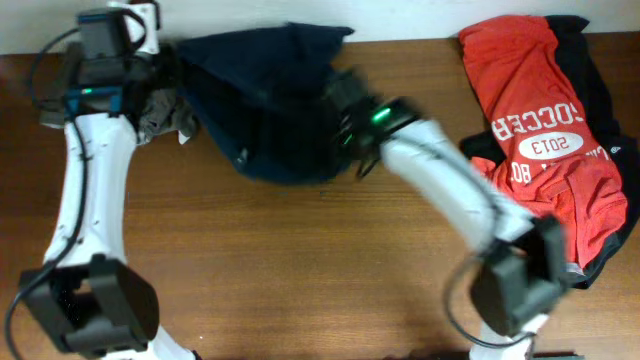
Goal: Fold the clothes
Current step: 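Lift the shorts with both grippers and stretch them across the table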
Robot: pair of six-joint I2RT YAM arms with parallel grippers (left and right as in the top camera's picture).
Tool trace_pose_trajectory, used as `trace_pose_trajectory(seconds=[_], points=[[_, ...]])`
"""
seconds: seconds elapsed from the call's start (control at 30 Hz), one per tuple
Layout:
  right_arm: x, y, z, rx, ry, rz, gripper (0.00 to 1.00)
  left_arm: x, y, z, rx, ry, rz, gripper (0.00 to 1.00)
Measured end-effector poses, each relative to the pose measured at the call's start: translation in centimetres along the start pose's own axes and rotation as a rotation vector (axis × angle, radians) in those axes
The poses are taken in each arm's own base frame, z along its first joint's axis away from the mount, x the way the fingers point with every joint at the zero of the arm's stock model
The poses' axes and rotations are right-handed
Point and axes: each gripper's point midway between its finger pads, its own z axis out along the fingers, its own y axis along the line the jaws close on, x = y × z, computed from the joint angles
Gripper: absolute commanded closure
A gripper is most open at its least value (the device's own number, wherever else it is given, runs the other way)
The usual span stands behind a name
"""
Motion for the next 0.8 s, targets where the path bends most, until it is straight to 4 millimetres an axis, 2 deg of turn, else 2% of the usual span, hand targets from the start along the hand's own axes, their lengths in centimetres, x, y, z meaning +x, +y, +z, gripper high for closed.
trace_pose_trajectory(seconds=[0.03,0.07,0.13,0.2,0.3,0.43,0.63,0.8], points=[[-2.5,-1.0,-3.7,-0.041,-0.063,0.023,0.96,-0.7,-0.2,-0.9,0.008,-0.020,0.002,0.99],[-3.1,-1.2,-4.7,-0.052,-0.084,0.025,0.96,-1.4,-0.6,-1.9,0.021,-0.042,0.005,0.99],[-5.3,-2.4,-9.5,-0.109,-0.156,0.038,0.96,-2.8,-1.7,-4.0,0.053,-0.090,0.017,0.99],[-6.9,-3.4,-13.4,-0.158,-0.224,0.042,0.96,-4.4,-3.2,-6.6,0.097,-0.148,0.035,0.99],[-8.4,-4.6,-18.3,-0.215,-0.303,0.032,0.96,-5.9,-5.0,-9.7,0.152,-0.212,0.058,0.99],[-8.5,-5.6,-22.4,-0.254,-0.350,0.009,0.96,-7.0,-6.6,-12.4,0.208,-0.262,0.081,0.99],[-7.4,-6.5,-26.1,-0.278,-0.375,-0.013,0.96,-8.1,-8.1,-15.4,0.261,-0.323,0.108,0.99],[-6.5,-7.0,-29.0,-0.286,-0.410,-0.012,0.96,-9.3,-9.3,-20.4,0.286,-0.414,0.142,0.99]])
